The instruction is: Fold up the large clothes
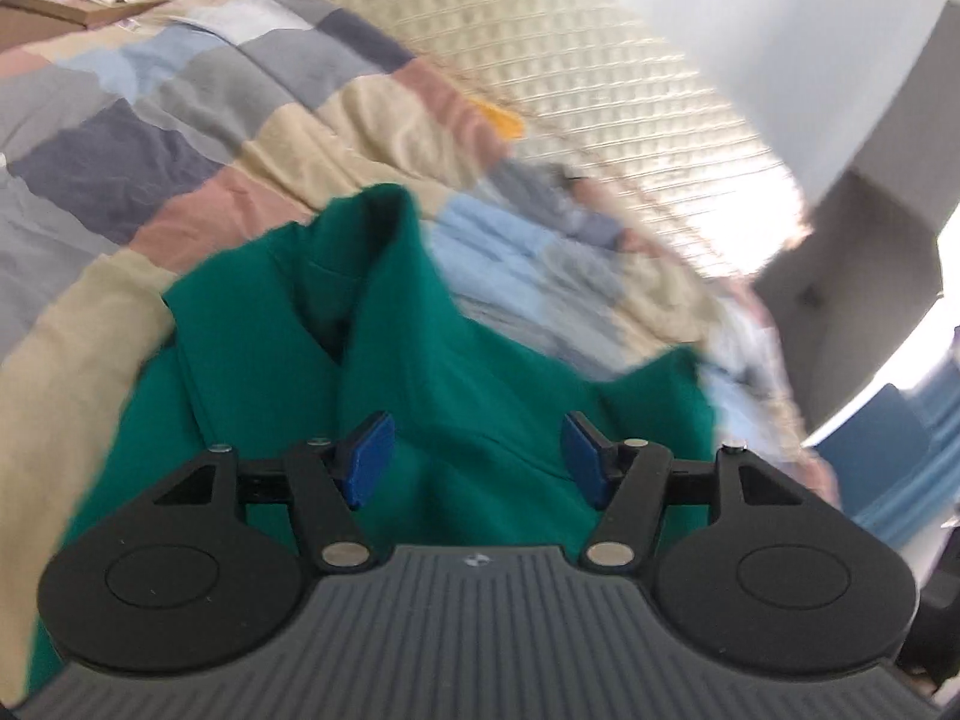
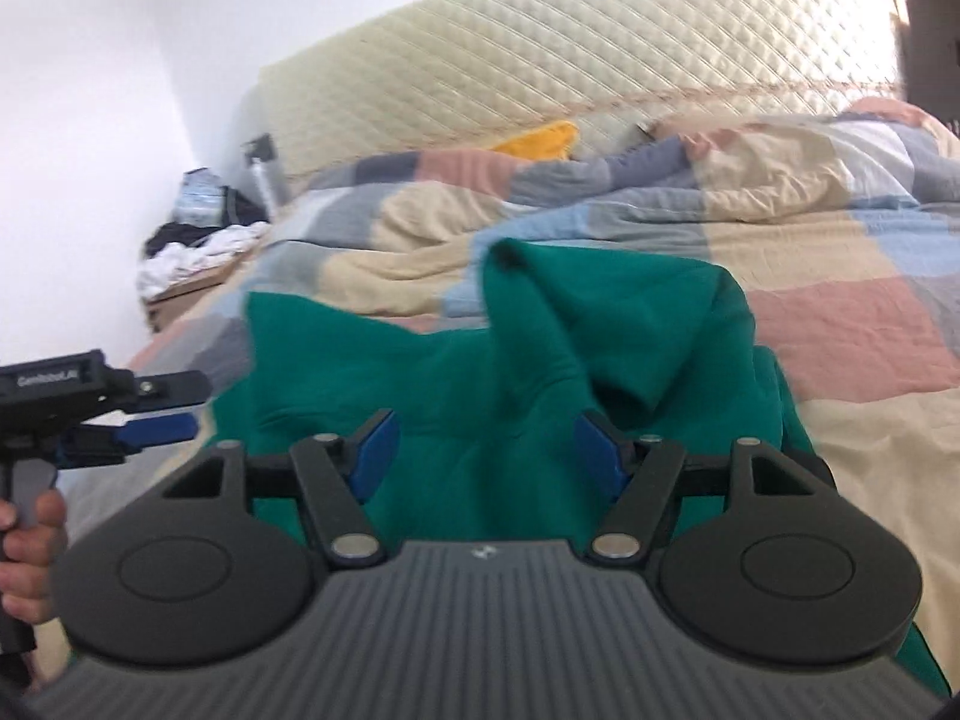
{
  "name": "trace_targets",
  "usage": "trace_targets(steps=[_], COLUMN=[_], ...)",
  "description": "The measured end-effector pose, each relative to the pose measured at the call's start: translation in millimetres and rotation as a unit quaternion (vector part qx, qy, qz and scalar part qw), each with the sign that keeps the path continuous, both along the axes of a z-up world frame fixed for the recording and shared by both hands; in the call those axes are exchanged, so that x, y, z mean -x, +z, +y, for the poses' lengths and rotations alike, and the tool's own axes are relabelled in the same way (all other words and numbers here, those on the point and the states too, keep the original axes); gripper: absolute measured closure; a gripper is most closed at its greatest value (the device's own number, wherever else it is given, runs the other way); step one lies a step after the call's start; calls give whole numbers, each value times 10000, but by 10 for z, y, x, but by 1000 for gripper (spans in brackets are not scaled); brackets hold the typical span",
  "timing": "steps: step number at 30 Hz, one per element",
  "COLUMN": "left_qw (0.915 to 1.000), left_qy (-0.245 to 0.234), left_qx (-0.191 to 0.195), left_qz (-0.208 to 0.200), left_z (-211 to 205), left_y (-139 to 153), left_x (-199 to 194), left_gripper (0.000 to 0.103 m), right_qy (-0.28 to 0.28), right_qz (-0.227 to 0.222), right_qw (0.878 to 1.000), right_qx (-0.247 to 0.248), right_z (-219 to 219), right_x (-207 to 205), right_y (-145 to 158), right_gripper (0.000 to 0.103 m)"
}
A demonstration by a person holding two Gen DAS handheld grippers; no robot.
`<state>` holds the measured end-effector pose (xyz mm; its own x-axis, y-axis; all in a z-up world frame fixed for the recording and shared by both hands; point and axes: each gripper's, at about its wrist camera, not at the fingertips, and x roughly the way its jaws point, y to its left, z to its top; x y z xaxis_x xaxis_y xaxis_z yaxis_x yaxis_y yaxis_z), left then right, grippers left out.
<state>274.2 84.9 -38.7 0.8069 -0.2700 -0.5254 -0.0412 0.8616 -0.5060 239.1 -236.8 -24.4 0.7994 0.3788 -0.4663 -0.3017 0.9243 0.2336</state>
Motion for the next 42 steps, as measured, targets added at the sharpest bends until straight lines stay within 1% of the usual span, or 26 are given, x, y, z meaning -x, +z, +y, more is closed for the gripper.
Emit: trace_targets(steps=[1, 4, 5, 7, 8, 9, 10, 11, 12, 13, 15, 17, 19, 21, 23, 24, 27, 30, 33, 35, 38, 40, 42], left_qw=[10000, 9996, 9996, 9996, 9995, 9996, 9996, 9996, 9996, 9997, 9998, 9996, 9986, 9973, 9958, 9953, 9952, 9957, 9961, 9973, 9990, 9994, 9994], left_qy=[37, 141, 140, 80, 73, 66, 46, -4, -62, -94, -195, -226, -200, -113, -59, -69, -64, 11, 225, 295, 281, 263, 266], left_qx=[-81, -206, -182, -134, -91, -32, -23, -33, -21, 5, 37, 46, 263, 410, 564, 571, 329, 293, 301, 236, -66, -132, -207], left_qz=[37, 145, 179, 246, 279, 289, 285, 280, 263, 237, 49, -181, -415, -592, -715, -774, -914, -882, -801, -635, -348, -159, -67], left_z=[23, 97, 130, 167, 180, 195, 197, 191, 190, 191, 188, 211, 285, 350, 398, 401, 383, 382, 377, 349, 301, 295, 291], left_y=[-47, -208, -274, -395, -467, -541, -589, -626, -663, -673, -646, -586, -494, -363, -243, -172, 39, 91, -46, -217, -530, -734, -880], left_x=[-100, -397, -487, -621, -672, -705, -729, -762, -805, -826, -822, -794, -767, -744, -768, -797, -987, -1257, -1531, -1705, -1898, -2032, -2111], left_gripper=[37, 37, 38, 42, 42, 45, 52, 57, 66, 74, 82, 86, 88, 88, 89, 89, 89, 90, 90, 90, 90, 90, 90], right_qy=[-75, -204, -212, -215, -252, -357, -434, -446, -463, -474, -483, -458, -451, -453, -468, -479, -454, -474, -552, -657, -802, -808, -814], right_qz=[42, 215, 251, 337, 392, 465, 529, 555, 585, 610, 550, 373, 222, 132, 50, -8, -195, -334, -335, -332, -148, 71, 309], right_qw=[10000, 9995, 9994, 9991, 9989, 9983, 9977, 9974, 9971, 9968, 9970, 9977, 9975, 9960, 9916, 9901, 9902, 9916, 9935, 9940, 9943, 9952, 9952], right_qx=[1, -101, -123, -101, -66, 8, 22, -58, -135, -203, -270, -336, -499, -765, -1204, -1316, -1303, -1157, -941, -814, -682, -549, -452], right_z=[6, 12, 14, 36, 46, 56, 52, 41, 29, 21, 27, 26, -9, -63, -144, -166, -155, -134, -90, -59, -58, -33, 8], right_x=[-126, -452, -523, -636, -686, -733, -777, -808, -837, -867, -894, -884, -872, -860, -881, -904, -1048, -1260, -1545, -1724, -1922, -2032, -2148], right_y=[-48, -210, -261, -375, -439, -492, -550, -582, -605, -616, -592, -533, -462, -370, -270, -216, -34, 62, -5, -139, -468, -719, -894], right_gripper=[35, 40, 41, 44, 49, 53, 56, 65, 72, 76, 81, 84, 85, 85, 85, 85, 85, 85, 85, 85, 85, 86, 86])
